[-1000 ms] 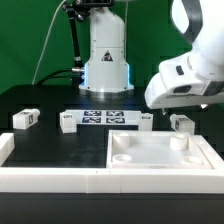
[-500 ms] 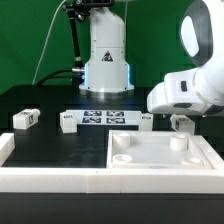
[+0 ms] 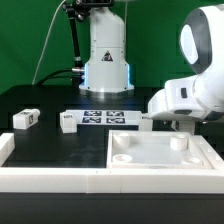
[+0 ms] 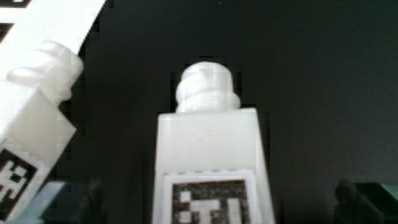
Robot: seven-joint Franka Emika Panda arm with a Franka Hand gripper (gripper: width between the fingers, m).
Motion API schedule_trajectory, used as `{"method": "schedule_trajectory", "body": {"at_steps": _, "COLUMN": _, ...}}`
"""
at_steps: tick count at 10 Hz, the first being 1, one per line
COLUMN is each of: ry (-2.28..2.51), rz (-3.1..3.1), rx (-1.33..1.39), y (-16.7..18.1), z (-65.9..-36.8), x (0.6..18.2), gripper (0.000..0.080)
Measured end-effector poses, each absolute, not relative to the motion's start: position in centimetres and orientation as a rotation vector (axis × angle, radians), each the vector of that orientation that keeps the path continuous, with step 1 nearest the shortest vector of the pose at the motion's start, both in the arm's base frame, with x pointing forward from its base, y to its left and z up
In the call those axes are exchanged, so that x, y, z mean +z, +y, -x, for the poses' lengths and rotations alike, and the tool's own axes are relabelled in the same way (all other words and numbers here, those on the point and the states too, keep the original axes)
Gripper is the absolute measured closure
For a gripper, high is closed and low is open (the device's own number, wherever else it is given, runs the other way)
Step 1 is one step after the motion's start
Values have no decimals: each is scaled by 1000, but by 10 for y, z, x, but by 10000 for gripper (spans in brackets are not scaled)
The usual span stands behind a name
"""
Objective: Assemble one leg
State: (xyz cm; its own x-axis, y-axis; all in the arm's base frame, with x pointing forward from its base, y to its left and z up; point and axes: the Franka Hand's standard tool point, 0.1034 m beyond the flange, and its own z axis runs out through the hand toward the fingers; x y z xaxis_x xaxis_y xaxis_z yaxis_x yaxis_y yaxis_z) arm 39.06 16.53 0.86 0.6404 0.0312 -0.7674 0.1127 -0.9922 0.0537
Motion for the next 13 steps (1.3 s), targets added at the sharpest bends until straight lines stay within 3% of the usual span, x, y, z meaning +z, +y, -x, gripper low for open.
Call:
{"method": "schedule_trajectory", "body": {"at_steps": 1, "ry": 121, "rz": -2757, "rx": -1287, "y": 165, "z": -391, "x": 9, "gripper": 240}}
{"method": "schedule_trajectory", "body": {"at_steps": 2, "ry": 121, "rz": -2757, "rx": -1287, "y": 165, "z": -391, "x": 9, "gripper": 240}}
{"method": "schedule_trajectory", "body": {"at_steps": 3, "ry": 121, "rz": -2757, "rx": -1287, "y": 165, "z": -391, "x": 9, "gripper": 441}}
{"method": "schedule_trajectory", "body": {"at_steps": 4, "ry": 121, "rz": -2757, "rx": -1288, "y": 165, "z": -391, "x": 9, "gripper": 512}}
{"method": "schedule_trajectory", "body": {"at_steps": 10, "ry": 132, "rz": -2755, "rx": -1296, "y": 164, "z": -391, "x": 11, "gripper": 512}}
{"method": "schedule_trajectory", "body": {"at_steps": 13, "ry": 180, "rz": -2762, "rx": -1305, "y": 155, "z": -405, "x": 69, "gripper": 512}}
